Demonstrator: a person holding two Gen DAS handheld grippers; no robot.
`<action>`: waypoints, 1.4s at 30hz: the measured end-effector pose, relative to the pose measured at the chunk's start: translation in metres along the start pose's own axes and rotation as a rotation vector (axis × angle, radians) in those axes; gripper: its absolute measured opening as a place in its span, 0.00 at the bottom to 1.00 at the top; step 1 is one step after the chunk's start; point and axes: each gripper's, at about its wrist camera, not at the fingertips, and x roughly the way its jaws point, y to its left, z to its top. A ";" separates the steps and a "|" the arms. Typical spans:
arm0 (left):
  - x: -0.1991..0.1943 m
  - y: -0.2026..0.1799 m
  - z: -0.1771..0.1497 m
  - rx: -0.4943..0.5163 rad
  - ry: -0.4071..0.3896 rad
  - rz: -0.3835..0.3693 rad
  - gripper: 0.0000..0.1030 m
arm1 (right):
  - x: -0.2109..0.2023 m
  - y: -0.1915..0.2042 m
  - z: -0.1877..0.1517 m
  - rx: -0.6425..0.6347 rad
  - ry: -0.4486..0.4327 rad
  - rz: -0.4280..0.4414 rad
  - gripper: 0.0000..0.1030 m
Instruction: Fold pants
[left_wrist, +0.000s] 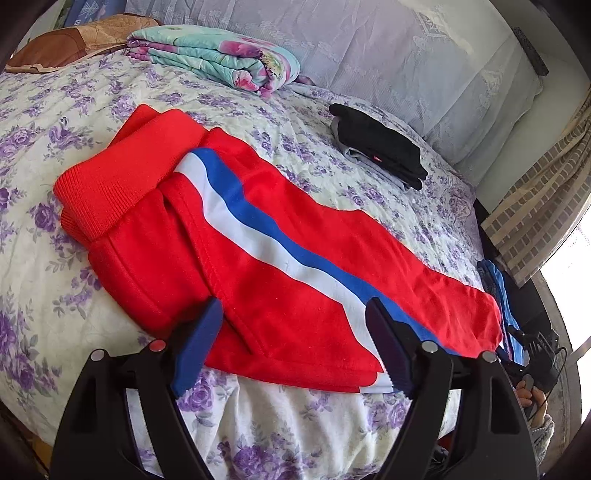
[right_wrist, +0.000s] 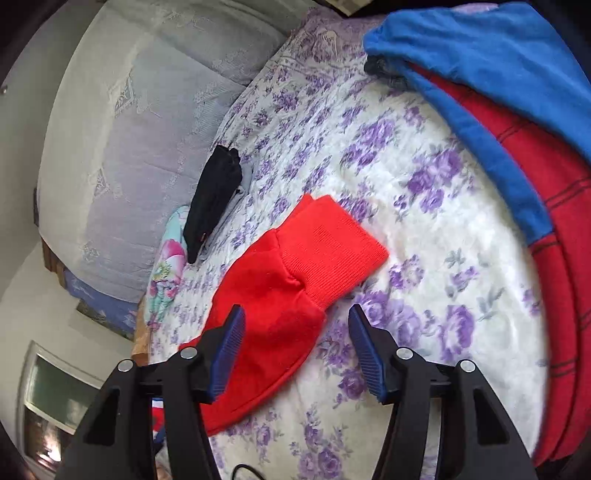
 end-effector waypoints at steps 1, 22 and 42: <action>0.000 0.000 0.000 0.003 0.000 0.004 0.75 | 0.008 -0.001 0.000 0.000 0.010 0.001 0.56; 0.003 -0.004 -0.004 0.008 0.005 -0.005 0.78 | 0.002 0.023 0.036 -0.261 -0.063 -0.331 0.64; 0.003 -0.006 -0.004 0.011 0.002 0.016 0.80 | -0.016 0.038 0.063 -0.316 -0.127 -0.207 0.09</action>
